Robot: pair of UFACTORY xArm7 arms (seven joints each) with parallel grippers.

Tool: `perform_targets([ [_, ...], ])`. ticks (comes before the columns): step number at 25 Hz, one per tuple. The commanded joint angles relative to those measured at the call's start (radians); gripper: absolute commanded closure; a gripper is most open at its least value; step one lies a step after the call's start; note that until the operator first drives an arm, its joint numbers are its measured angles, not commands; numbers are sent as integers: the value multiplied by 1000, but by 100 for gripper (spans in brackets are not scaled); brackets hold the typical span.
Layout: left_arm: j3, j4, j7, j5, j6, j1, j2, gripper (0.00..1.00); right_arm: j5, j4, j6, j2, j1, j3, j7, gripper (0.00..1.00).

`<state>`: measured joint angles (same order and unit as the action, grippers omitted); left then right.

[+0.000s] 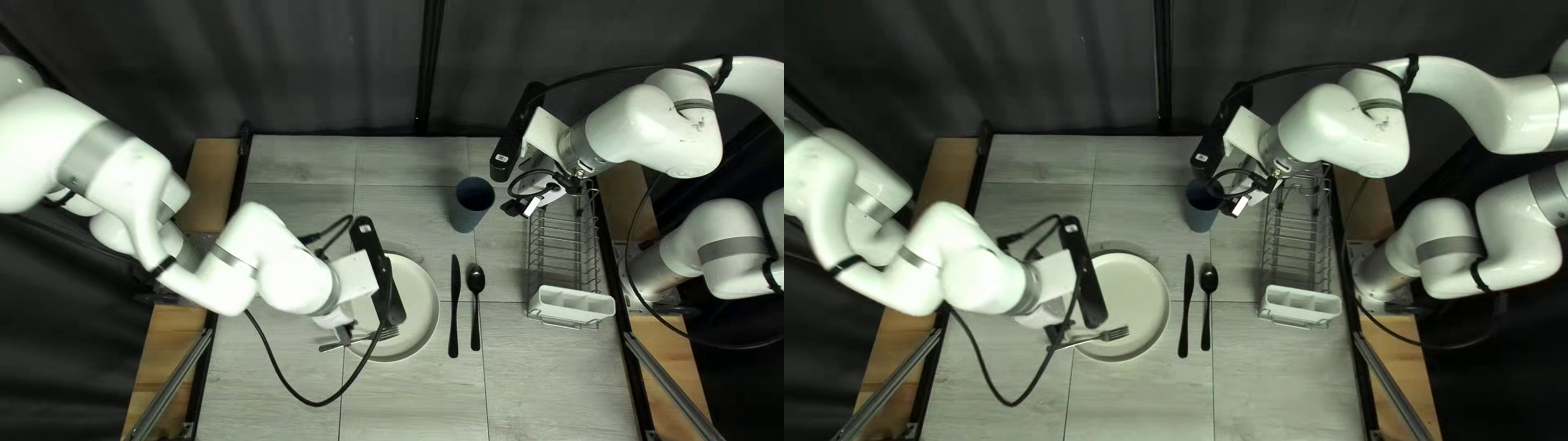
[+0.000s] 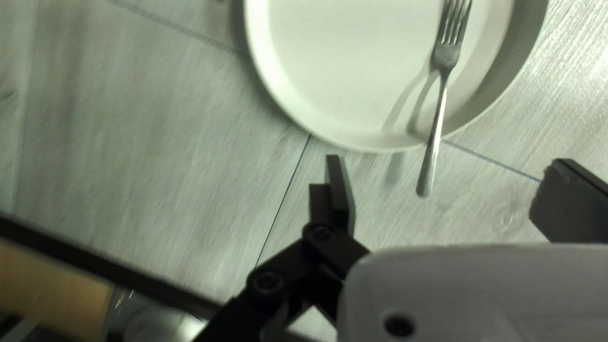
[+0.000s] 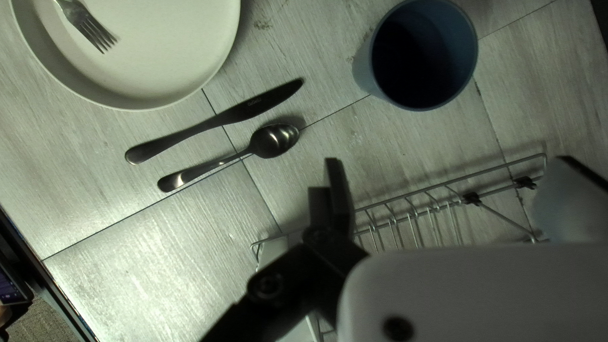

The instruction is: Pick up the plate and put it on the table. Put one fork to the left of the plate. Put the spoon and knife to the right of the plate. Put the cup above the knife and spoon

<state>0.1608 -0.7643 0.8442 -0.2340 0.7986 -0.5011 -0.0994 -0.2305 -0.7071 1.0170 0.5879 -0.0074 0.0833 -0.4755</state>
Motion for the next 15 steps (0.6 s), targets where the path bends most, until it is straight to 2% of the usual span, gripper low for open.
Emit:
perform_targets([
  [1, 6, 0, -56, 35, -91, 4, 94, 0, 0, 0, 0, 0, 0, 0, 0, 0],
  [6, 3, -26, -113, 91, -166, 21, 207, 0, 0, 0, 0, 0, 0, 0, 0, 0],
  [15, -6, -33, -200, 170, -207, 49, 272, 0, 0, 0, 0, 0, 0, 0, 0, 0],
])
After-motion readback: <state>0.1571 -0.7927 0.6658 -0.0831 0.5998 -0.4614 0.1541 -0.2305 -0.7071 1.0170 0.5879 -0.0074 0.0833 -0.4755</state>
